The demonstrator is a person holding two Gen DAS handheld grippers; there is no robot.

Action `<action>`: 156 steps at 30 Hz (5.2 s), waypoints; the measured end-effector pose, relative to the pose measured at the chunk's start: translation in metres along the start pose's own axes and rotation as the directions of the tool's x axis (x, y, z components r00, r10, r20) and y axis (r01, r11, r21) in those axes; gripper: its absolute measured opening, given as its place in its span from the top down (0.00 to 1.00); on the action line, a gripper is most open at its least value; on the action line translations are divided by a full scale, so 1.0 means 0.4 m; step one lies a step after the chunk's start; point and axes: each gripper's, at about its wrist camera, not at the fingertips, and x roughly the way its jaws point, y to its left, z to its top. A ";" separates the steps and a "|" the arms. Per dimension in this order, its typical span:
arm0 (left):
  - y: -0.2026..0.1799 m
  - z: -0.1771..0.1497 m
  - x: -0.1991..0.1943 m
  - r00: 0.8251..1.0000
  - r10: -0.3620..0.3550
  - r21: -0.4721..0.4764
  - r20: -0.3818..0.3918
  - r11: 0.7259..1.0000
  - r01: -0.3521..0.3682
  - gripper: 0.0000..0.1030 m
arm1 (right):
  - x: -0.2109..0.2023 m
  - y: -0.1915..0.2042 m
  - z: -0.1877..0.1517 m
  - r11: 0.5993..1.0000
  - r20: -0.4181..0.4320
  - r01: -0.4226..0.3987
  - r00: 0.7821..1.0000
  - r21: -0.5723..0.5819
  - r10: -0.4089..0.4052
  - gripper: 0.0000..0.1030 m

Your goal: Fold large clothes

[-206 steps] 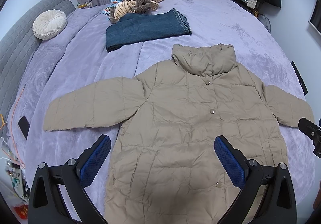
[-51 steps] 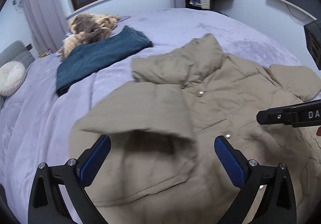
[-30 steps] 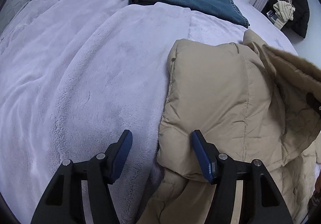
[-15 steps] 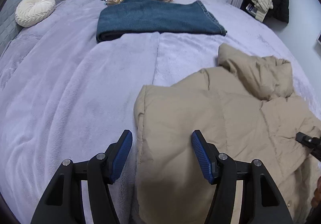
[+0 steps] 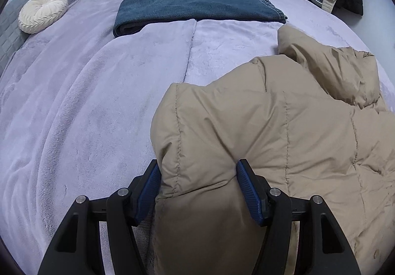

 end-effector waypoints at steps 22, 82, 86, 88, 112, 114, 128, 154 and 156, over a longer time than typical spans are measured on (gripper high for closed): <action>-0.133 -0.006 -0.181 1.000 0.002 0.049 0.002 0.999 -0.002 0.26 | 0.030 -0.226 -0.055 0.954 -0.186 -0.159 0.960 0.256 0.210 0.52; -0.622 -0.001 -0.226 0.984 -0.174 0.095 -0.035 0.980 0.176 0.01 | -0.106 -0.605 0.386 0.801 0.216 -0.445 0.895 0.399 0.390 0.94; -0.537 0.005 -0.224 0.990 -0.142 0.074 -0.013 0.987 0.143 0.01 | -0.105 -0.339 0.406 0.914 0.138 -0.383 0.920 0.131 0.366 0.94; -0.489 0.004 -0.219 0.991 -0.131 0.057 -0.011 0.990 0.132 0.01 | -0.092 -0.203 0.372 0.941 0.096 -0.337 0.937 -0.013 0.337 0.94; -0.303 -0.005 -0.138 0.987 -0.160 -0.030 -0.022 0.987 0.159 0.01 | 0.098 0.052 0.042 0.963 -0.189 -0.213 0.965 -0.166 0.181 0.27; -0.299 0.004 -0.135 0.986 -0.165 -0.039 -0.021 0.986 0.164 0.01 | 0.068 -0.010 0.059 0.971 -0.165 -0.234 0.961 -0.057 0.222 0.27; -0.197 0.015 -0.145 0.908 -0.420 -0.157 -0.012 0.897 0.413 0.01 | 0.075 -0.020 0.163 0.920 -0.059 -0.362 0.926 0.150 0.374 0.88; -0.184 0.029 -0.047 0.720 -0.691 -0.347 -0.065 0.692 0.633 0.01 | 0.061 -0.034 -0.051 0.969 -0.340 -0.248 0.913 -0.021 0.226 0.30; -0.202 0.033 -0.041 0.730 -0.679 -0.328 -0.076 0.709 0.625 0.01 | 0.059 -0.141 -0.045 0.968 -0.314 -0.213 0.918 0.129 0.244 0.30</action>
